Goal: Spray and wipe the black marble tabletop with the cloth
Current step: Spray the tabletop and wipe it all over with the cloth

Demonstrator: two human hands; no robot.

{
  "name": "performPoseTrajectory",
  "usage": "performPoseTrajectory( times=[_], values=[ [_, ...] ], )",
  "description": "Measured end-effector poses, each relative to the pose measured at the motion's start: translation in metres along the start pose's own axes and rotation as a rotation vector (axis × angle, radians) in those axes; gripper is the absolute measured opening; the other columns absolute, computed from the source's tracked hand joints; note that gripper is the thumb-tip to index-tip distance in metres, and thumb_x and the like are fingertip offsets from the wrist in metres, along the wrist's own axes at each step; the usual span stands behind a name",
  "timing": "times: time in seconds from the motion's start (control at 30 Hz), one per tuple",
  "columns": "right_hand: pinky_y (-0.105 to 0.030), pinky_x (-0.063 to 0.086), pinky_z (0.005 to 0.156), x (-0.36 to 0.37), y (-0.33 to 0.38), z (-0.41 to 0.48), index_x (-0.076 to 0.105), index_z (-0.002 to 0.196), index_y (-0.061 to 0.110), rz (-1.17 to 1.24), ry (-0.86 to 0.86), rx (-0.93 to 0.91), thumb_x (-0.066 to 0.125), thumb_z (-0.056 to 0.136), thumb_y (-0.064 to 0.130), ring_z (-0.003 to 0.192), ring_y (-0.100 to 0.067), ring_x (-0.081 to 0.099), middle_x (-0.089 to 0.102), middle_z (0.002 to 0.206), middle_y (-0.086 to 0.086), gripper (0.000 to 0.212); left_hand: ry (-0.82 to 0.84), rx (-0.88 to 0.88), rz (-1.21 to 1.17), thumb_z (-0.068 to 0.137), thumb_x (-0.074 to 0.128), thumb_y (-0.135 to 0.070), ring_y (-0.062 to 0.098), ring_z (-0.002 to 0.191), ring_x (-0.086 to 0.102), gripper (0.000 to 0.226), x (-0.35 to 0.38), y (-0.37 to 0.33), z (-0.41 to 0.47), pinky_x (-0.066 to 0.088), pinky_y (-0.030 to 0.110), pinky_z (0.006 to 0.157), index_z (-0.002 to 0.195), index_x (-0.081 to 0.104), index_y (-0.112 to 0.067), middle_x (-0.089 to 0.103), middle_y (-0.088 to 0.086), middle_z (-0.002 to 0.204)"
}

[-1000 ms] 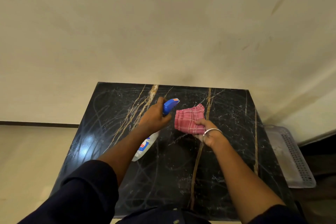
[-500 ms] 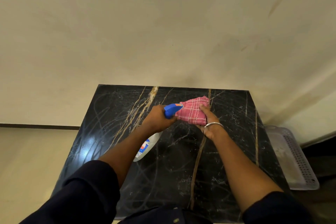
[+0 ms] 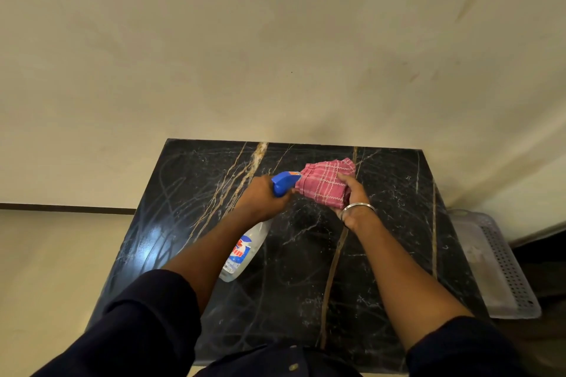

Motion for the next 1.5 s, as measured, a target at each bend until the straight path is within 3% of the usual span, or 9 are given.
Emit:
performPoseTrajectory(
  times=[0.13, 0.37, 0.5, 0.67, 0.83, 1.03, 1.13, 1.27, 1.5],
  values=[
    [-0.048, 0.051, 0.098, 0.006, -0.005, 0.002, 0.048, 0.132, 0.010, -0.013, 0.007, 0.008, 0.072, 0.085, 0.021, 0.104, -0.031, 0.064, 0.066, 0.111, -0.015, 0.054, 0.040, 0.013, -0.004, 0.090, 0.064, -0.027, 0.014, 0.064, 0.060, 0.021, 0.002, 0.002, -0.006, 0.053, 0.027, 0.068, 0.102, 0.062, -0.011, 0.062, 0.010, 0.073],
    [-0.039, 0.056, 0.076, 0.021, -0.024, 0.001, 0.053, 0.120, 0.011, -0.036, 0.001, 0.026, 0.071, 0.086, 0.022, 0.096, -0.027, 0.066, 0.068, 0.107, -0.014, 0.040, 0.002, 0.035, -0.066, 0.090, 0.065, -0.033, 0.010, 0.062, 0.058, 0.025, -0.005, 0.005, -0.009, 0.051, 0.024, 0.067, 0.105, 0.063, -0.013, 0.060, 0.001, 0.071],
    [-0.041, 0.055, 0.082, 0.034, -0.035, 0.003, 0.055, 0.103, 0.012, -0.020, 0.009, 0.052, 0.068, 0.088, 0.020, 0.090, -0.027, 0.065, 0.067, 0.097, -0.012, 0.022, 0.021, -0.009, -0.116, 0.089, 0.066, -0.032, 0.006, 0.061, 0.058, 0.025, -0.009, 0.023, -0.007, 0.048, 0.023, 0.066, 0.104, 0.063, -0.013, 0.060, -0.002, 0.070],
    [-0.041, 0.057, 0.079, 0.056, -0.057, 0.016, 0.057, 0.104, 0.012, -0.019, 0.007, 0.085, 0.070, 0.087, 0.021, 0.095, -0.028, 0.067, 0.069, 0.102, -0.013, 0.024, 0.027, -0.067, -0.128, 0.089, 0.067, -0.026, 0.007, 0.064, 0.059, 0.022, -0.023, 0.053, -0.008, 0.051, 0.023, 0.067, 0.105, 0.063, -0.013, 0.060, -0.002, 0.072],
    [-0.044, 0.055, 0.089, 0.088, -0.065, 0.056, 0.055, 0.131, 0.009, -0.023, -0.055, -0.091, 0.069, 0.090, 0.018, 0.104, -0.027, 0.065, 0.066, 0.121, -0.015, 0.044, -0.101, -0.098, -0.206, 0.089, 0.066, -0.023, 0.001, 0.050, 0.051, 0.014, -0.067, 0.093, -0.010, 0.042, 0.015, 0.055, 0.079, 0.057, -0.021, 0.053, -0.006, 0.060],
    [-0.040, 0.053, 0.093, 0.170, -0.060, 0.089, 0.063, 0.120, 0.012, -0.897, -0.052, -0.560, 0.066, 0.092, 0.026, 0.096, -0.024, 0.064, 0.066, 0.109, -0.008, 0.032, -0.138, -0.121, -0.241, 0.087, 0.067, -0.030, 0.003, 0.050, 0.049, 0.017, -0.108, 0.135, -0.001, 0.046, 0.021, 0.056, 0.075, 0.059, -0.021, 0.053, -0.007, 0.058],
    [-0.041, 0.044, 0.105, 0.224, -0.092, 0.113, 0.046, 0.142, 0.022, -1.350, 0.193, -0.699, 0.066, 0.089, 0.039, 0.124, -0.029, 0.051, 0.049, 0.139, -0.011, 0.059, -0.169, -0.130, -0.245, 0.085, 0.068, -0.029, 0.005, 0.050, 0.049, 0.016, -0.124, 0.157, 0.006, 0.044, 0.024, 0.056, 0.075, 0.058, -0.023, 0.052, -0.007, 0.057],
    [-0.051, 0.007, 0.122, 0.239, -0.125, 0.145, 0.024, 0.155, 0.022, -1.995, 0.149, -0.812, 0.047, 0.095, 0.056, 0.150, -0.033, 0.009, 0.018, 0.162, -0.011, 0.073, -0.193, -0.174, -0.232, 0.085, 0.067, -0.032, 0.006, 0.052, 0.051, 0.014, -0.140, 0.184, 0.018, 0.045, 0.025, 0.057, 0.080, 0.059, -0.022, 0.053, -0.008, 0.060],
    [-0.049, 0.006, 0.122, 0.319, -0.175, 0.162, 0.020, 0.156, 0.022, -2.034, 0.341, -0.859, 0.039, 0.094, 0.048, 0.151, -0.032, 0.007, 0.015, 0.163, -0.011, 0.070, -0.257, -0.218, -0.212, 0.086, 0.065, -0.036, 0.010, 0.055, 0.052, 0.019, -0.161, 0.220, 0.036, 0.044, 0.023, 0.055, 0.088, 0.059, -0.018, 0.054, -0.005, 0.064]
  ],
)
Point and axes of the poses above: each hand's wrist, its own z-axis towards the middle knuckle, its own x-axis out of the palm, y = z × x, the point moved 10 cm from there along z, towards the middle knuckle
